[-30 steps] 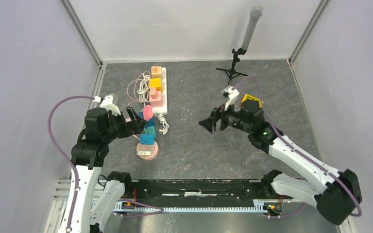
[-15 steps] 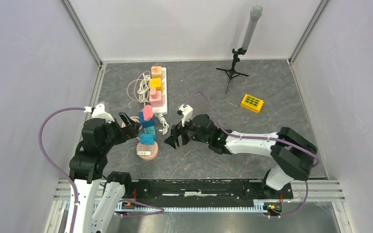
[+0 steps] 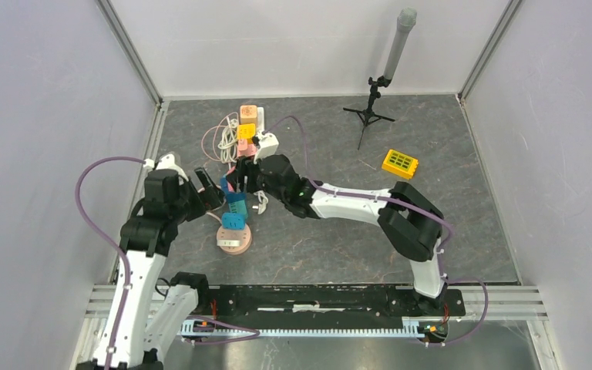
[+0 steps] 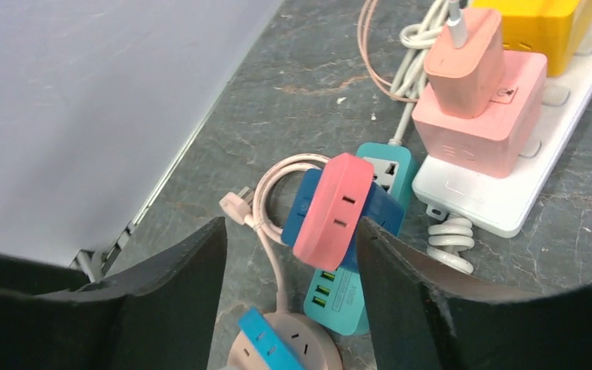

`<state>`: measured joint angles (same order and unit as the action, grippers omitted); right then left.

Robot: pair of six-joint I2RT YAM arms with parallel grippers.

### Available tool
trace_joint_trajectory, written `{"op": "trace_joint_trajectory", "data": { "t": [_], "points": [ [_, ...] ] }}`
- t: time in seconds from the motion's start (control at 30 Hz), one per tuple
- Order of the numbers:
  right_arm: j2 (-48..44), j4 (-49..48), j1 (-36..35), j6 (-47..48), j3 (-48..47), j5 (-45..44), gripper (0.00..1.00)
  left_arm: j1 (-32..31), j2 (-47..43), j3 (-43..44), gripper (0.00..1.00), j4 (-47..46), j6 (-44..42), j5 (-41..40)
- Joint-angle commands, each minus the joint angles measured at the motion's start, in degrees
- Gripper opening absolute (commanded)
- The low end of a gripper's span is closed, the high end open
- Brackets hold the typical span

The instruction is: Pull the plug off the socket

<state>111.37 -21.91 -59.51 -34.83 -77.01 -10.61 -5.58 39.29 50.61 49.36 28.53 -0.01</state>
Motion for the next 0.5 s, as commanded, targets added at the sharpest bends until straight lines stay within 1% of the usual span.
{"op": "trace_joint_trajectory", "data": {
  "t": [0.0, 0.1, 0.2, 0.27, 0.3, 0.4, 0.47],
  "points": [
    [4.6, 9.0, -0.1, -3.9, -7.4, -5.5, 0.65, 0.3, 5.3, 0.3, 1.00, -2.4, 4.0, -2.5],
    [6.9, 12.4, -0.1, -4.2, -11.0, -5.4, 0.60, 0.3, 8.0, 0.3, 0.97, -4.2, 4.8, -1.9],
    [8.7, 13.8, -0.1, -4.4, -12.6, -4.1, 0.54, 0.3, 9.7, 0.2, 0.93, -5.9, 5.3, -2.3],
    [9.4, 13.9, 0.0, -4.7, -12.9, -3.2, 0.44, 0.3, 10.6, -0.3, 0.89, -7.0, 5.5, -2.5],
    [9.5, 13.6, 0.1, -5.1, -12.6, -3.2, 0.37, 0.3, 10.9, -0.4, 0.88, -7.4, 5.8, -2.7],
    [7.9, 11.9, 0.2, -5.8, -9.7, -5.6, 0.20, 0.3, 11.7, -1.5, 0.85, -9.2, 6.5, -2.7],
    [6.3, 11.0, 0.5, -6.3, -7.6, -7.5, 0.12, 0.3, 12.3, -2.2, 0.84, -11.3, 6.9, -1.0]
  ]
}}
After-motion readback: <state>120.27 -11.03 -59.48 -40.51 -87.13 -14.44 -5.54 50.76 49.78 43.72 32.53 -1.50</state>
